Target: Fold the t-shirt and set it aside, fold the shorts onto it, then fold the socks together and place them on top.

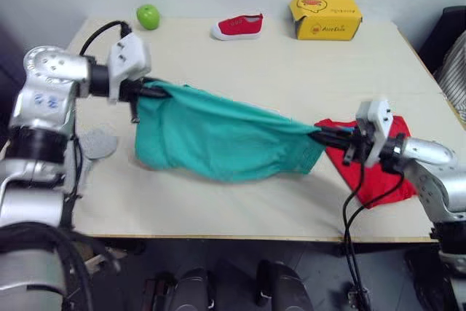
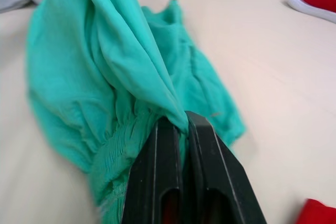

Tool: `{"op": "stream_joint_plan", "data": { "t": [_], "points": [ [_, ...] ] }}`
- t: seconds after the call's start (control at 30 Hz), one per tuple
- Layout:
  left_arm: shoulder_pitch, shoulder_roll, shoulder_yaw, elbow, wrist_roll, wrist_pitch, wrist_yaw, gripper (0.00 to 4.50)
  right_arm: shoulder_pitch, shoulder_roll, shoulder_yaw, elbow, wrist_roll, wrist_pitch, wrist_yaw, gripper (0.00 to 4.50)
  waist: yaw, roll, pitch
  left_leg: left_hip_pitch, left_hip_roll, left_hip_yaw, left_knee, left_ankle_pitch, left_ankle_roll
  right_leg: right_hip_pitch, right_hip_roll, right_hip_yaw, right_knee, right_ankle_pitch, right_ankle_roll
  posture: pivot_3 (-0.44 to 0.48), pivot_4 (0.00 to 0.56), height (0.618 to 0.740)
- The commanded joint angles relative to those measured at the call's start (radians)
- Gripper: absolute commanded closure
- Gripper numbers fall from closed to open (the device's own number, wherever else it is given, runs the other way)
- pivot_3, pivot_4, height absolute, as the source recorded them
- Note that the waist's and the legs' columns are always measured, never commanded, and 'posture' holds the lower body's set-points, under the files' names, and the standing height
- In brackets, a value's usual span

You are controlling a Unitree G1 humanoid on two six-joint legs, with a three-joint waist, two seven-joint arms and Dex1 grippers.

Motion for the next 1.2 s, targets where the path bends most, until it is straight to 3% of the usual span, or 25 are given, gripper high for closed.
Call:
{"op": "stream_joint_plan", "data": {
  "t": [0.03,0.13,0.33,0.4,0.6,0.7,0.83,1.03,1.1,1.2],
  "points": [
    [-0.08,-0.049,-0.006,0.254,0.104,-0.138,0.09,4.45,-0.042,0.053,0.024,0.086,-0.106,-0.011,-0.073,4.5,-0.01,0.0,0.0,-0.002,0.0,0.001,-0.001,0.0,0.0,-0.003,0.0,0.001,0.0,0.0,0.0,0.0,0.15,0.74],
    [-0.101,-0.102,-0.005,0.378,0.164,-0.218,0.199,4.45,-0.07,0.1,0.026,0.137,-0.172,-0.023,-0.137,4.5,-0.022,-0.001,0.0,-0.013,0.0,0.002,0.0,0.0,0.0,-0.016,0.0,0.001,0.002,0.0,0.001,0.0,0.15,0.74],
    [-0.095,-0.142,0.041,0.463,0.202,-0.231,0.329,4.45,-0.06,0.134,0.009,0.142,-0.22,-0.1,-0.147,4.5,-0.033,-0.001,0.001,-0.019,0.0,0.002,0.003,0.001,0.0,-0.021,0.0,0.001,0.003,0.001,0.002,0.0,0.15,0.74],
    [-0.088,-0.143,0.064,0.47,0.201,-0.224,0.375,4.01,-0.056,0.159,-0.013,0.141,-0.216,-0.124,-0.168,4.5,-0.034,-0.001,0.001,-0.019,0.0,0.002,0.003,0.001,0.001,-0.021,0.0,0.002,0.004,0.002,0.003,0.0,0.15,0.74],
    [-0.062,-0.128,0.191,0.46,0.133,-0.23,0.433,2.23,-0.033,0.206,-0.098,0.101,-0.177,-0.143,-0.196,2.7,-0.031,-0.002,0.001,-0.019,0.001,0.001,0.007,0.002,0.0,-0.021,-0.001,0.002,0.008,0.002,0.003,0.0,0.15,0.74],
    [-0.036,-0.11,0.26,0.436,0.089,-0.258,0.402,1.2,-0.024,0.189,-0.15,0.079,-0.159,-0.181,-0.18,1.57,-0.031,-0.002,0.001,-0.019,0.001,0.001,0.007,0.002,0.0,-0.021,-0.001,0.002,0.008,0.002,0.003,0.0,0.15,0.74],
    [0.04,-0.06,0.371,0.343,-0.027,-0.333,0.241,0.0,0.042,0.156,-0.229,-0.051,-0.046,-0.16,-0.084,0.13,-0.031,-0.002,0.001,-0.019,0.001,0.001,0.007,0.002,0.0,-0.022,-0.001,0.002,0.008,0.002,0.003,0.0,0.15,0.74],
    [0.158,0.022,0.42,0.202,-0.076,-0.293,0.151,0.0,0.13,0.115,-0.234,-0.21,0.047,-0.077,-0.007,0.05,-0.032,-0.002,0.001,-0.018,0.001,0.001,0.007,0.002,0.0,-0.021,0.0,0.003,0.009,0.002,0.003,0.0,0.15,0.74],
    [0.265,0.052,0.442,0.057,-0.125,-0.27,0.083,0.0,0.153,0.121,-0.224,-0.262,0.063,-0.066,0.002,0.05,-0.033,-0.002,0.001,-0.018,0.001,0.001,0.008,0.002,0.0,-0.02,0.0,0.003,0.009,0.002,0.003,0.0,0.15,0.74],
    [0.4,0.096,0.439,-0.09,-0.122,-0.236,0.079,0.0,0.181,0.131,-0.177,-0.291,0.009,-0.08,-0.016,0.05,-0.032,-0.002,0.001,-0.015,0.002,-0.001,0.007,0.002,0.0,-0.02,0.0,0.006,0.01,0.002,0.003,0.0,0.15,0.74]
  ]
}}
